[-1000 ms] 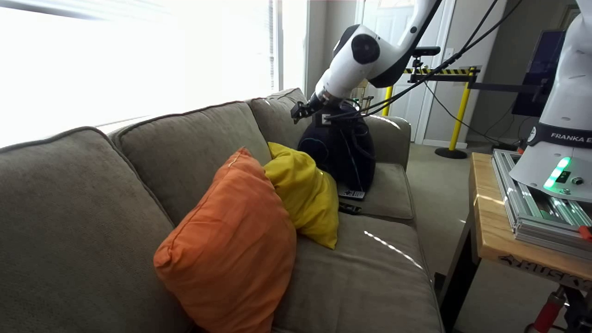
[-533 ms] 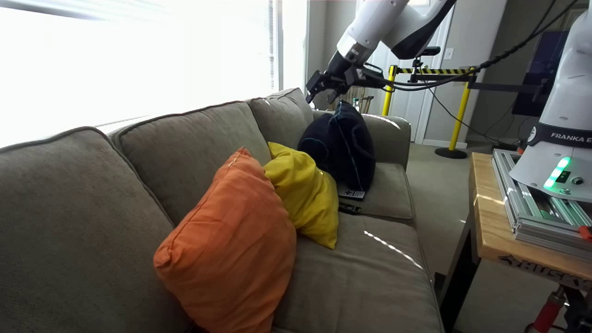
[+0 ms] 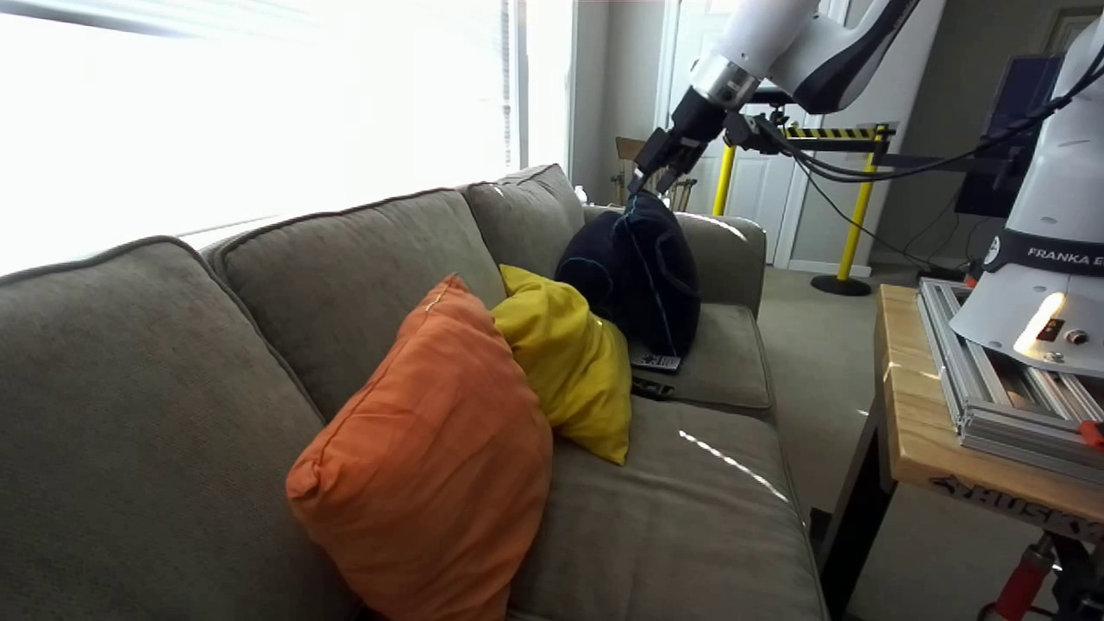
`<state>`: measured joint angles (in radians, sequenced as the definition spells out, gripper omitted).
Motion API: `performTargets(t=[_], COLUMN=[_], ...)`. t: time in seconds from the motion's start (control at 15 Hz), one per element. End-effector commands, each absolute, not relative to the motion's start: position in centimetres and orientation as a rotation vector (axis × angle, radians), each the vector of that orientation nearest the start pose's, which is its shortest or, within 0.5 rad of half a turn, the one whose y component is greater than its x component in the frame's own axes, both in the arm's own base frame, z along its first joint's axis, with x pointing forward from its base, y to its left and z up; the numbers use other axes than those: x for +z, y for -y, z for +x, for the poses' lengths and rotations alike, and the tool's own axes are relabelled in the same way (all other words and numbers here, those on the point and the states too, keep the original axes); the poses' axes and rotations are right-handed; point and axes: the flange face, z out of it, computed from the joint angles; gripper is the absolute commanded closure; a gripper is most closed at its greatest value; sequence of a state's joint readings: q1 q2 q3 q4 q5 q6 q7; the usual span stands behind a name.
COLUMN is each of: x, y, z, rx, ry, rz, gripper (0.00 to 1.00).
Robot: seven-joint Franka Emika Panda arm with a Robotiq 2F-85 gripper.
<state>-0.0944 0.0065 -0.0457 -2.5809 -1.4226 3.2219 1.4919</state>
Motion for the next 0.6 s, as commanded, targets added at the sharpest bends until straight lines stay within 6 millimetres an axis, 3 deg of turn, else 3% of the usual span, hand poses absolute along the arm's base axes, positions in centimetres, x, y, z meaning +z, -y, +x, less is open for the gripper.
performTargets(t=[0.0, 0.13, 0.2, 0.53], x=[25.59, 25.35, 25.22, 24.79], y=[-2.85, -2.83, -2.75, -2.76], z=[40.31, 39.83, 40.70, 40.39], rx=[-0.684, -0.630, -0.668, -0.628], ry=[-0.459, -0.535, -0.482, -0.528], rz=[-3.026, -3.048, -3.025, -3.036], gripper=[0.00, 0.00, 0.00, 0.00])
